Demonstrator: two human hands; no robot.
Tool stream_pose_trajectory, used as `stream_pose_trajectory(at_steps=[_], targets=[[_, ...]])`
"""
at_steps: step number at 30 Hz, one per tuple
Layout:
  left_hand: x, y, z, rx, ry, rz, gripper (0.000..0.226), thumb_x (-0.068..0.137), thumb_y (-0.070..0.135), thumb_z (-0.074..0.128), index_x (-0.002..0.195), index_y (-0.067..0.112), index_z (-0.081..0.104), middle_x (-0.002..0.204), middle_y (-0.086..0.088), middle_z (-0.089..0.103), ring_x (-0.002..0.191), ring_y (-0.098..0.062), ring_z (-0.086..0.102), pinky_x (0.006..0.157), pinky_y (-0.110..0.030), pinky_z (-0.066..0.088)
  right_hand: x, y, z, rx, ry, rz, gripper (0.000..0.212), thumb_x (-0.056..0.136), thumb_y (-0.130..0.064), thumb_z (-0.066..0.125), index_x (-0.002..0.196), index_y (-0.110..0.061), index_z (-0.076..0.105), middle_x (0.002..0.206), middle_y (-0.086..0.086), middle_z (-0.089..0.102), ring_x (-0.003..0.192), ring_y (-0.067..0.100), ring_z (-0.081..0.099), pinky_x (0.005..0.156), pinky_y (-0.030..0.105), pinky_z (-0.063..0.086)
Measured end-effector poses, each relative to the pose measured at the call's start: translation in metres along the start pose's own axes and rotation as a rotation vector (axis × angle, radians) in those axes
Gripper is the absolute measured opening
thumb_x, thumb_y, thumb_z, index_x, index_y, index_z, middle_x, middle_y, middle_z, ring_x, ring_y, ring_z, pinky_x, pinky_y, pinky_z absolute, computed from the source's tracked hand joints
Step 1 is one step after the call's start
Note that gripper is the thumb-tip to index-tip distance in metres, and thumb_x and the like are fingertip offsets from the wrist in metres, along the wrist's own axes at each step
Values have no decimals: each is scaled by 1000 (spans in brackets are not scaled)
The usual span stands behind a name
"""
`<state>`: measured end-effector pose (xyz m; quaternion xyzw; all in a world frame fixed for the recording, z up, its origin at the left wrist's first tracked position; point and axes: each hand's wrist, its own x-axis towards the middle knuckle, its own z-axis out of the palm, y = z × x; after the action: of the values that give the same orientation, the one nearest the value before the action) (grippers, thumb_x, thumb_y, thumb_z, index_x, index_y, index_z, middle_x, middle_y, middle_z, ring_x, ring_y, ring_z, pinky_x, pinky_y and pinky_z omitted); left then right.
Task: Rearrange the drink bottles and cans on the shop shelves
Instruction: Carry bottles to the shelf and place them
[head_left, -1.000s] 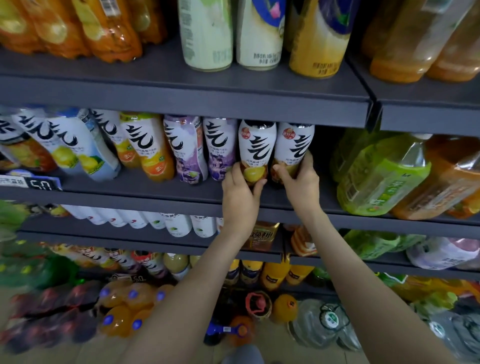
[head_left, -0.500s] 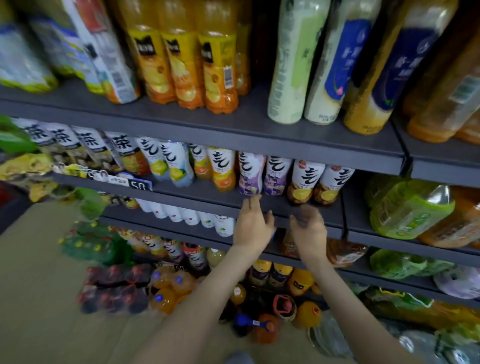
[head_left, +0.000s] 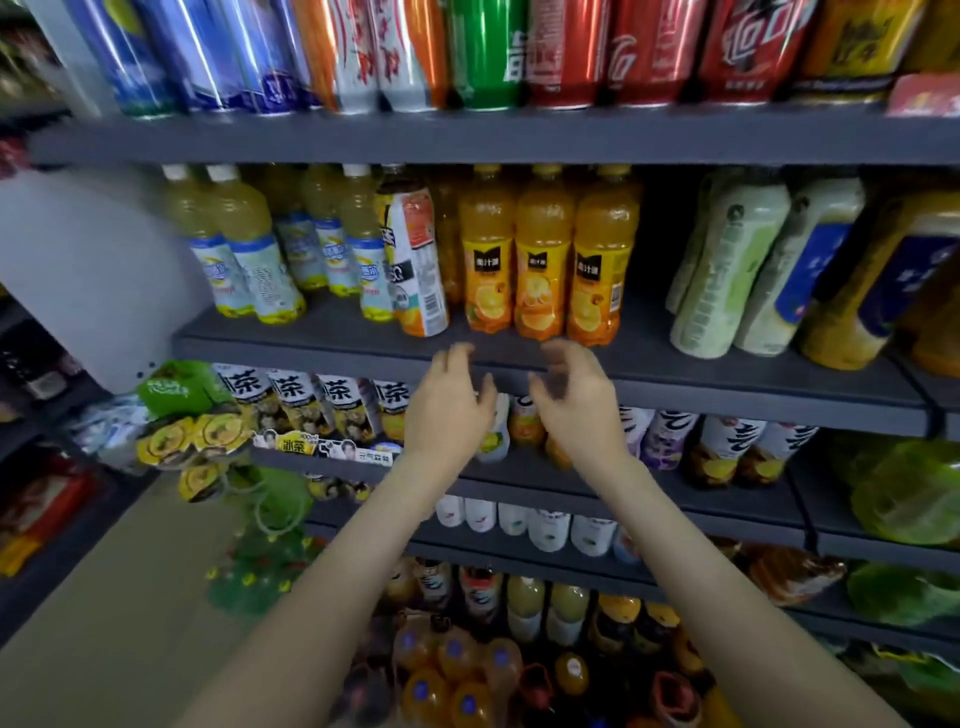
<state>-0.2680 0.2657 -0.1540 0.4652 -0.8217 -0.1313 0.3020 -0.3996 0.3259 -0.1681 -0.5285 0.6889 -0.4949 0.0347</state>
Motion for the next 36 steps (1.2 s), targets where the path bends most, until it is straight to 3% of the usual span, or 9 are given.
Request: stream_pose_trajectory(at_steps=[4, 9, 13, 19, 23, 30, 36], targets=[[22, -7, -17, 61, -38, 57, 42, 95, 28, 49, 132, 9, 44, 127, -13, 51, 114, -30, 52, 84, -39, 45, 15, -19, 1, -125, -14, -52, 35, 91, -18, 58, 124, -9, 51, 122, 9, 53, 114, 25, 51, 87, 38, 46], [31, 17, -4, 89, -74, 198, 36, 93, 28, 51, 123, 6, 48, 117, -16, 53, 104, -36, 55, 73, -40, 45, 16, -9, -35, -269, 31, -25, 34, 91, -19, 57, 123, -8, 52, 120, 11, 55, 117, 27, 48, 88, 41, 46], [24, 52, 19, 33, -127, 257, 37, 94, 29, 49, 125, 8, 48, 120, -14, 52, 104, -36, 54, 73, -40, 45, 7, 12, -75, -358, 70, 40, 34, 92, -18, 56, 124, -8, 52, 119, 11, 55, 114, 26, 49, 84, 34, 42], [5, 123, 58, -28, -186, 375, 36, 94, 27, 51, 126, 10, 49, 120, -12, 53, 107, -32, 54, 76, -38, 44, -16, 46, -143, -394, 129, 149, 34, 93, -16, 55, 126, -7, 49, 122, 11, 53, 121, 25, 45, 87, 39, 47], [-15, 178, 89, -45, -205, 419, 37, 95, 30, 49, 127, 12, 48, 121, -9, 52, 109, -29, 54, 78, -37, 45, -36, 75, -195, -425, 158, 169, 34, 94, -19, 54, 125, -7, 49, 119, 10, 53, 117, 25, 46, 82, 36, 48], [-50, 253, 134, -15, -161, 338, 37, 96, 32, 47, 128, 12, 47, 120, -8, 52, 103, -27, 56, 66, -31, 40, -58, 121, -267, -411, 120, 115, 37, 93, -19, 55, 127, -6, 48, 121, 10, 54, 120, 24, 46, 89, 31, 45], [-52, 216, 118, 7, -126, 184, 40, 96, 31, 49, 130, 11, 46, 122, -9, 52, 108, -29, 54, 71, -34, 42, -41, 111, -247, -316, 19, 39, 37, 94, -18, 55, 129, -8, 47, 123, 8, 52, 121, 22, 45, 90, 30, 43]])
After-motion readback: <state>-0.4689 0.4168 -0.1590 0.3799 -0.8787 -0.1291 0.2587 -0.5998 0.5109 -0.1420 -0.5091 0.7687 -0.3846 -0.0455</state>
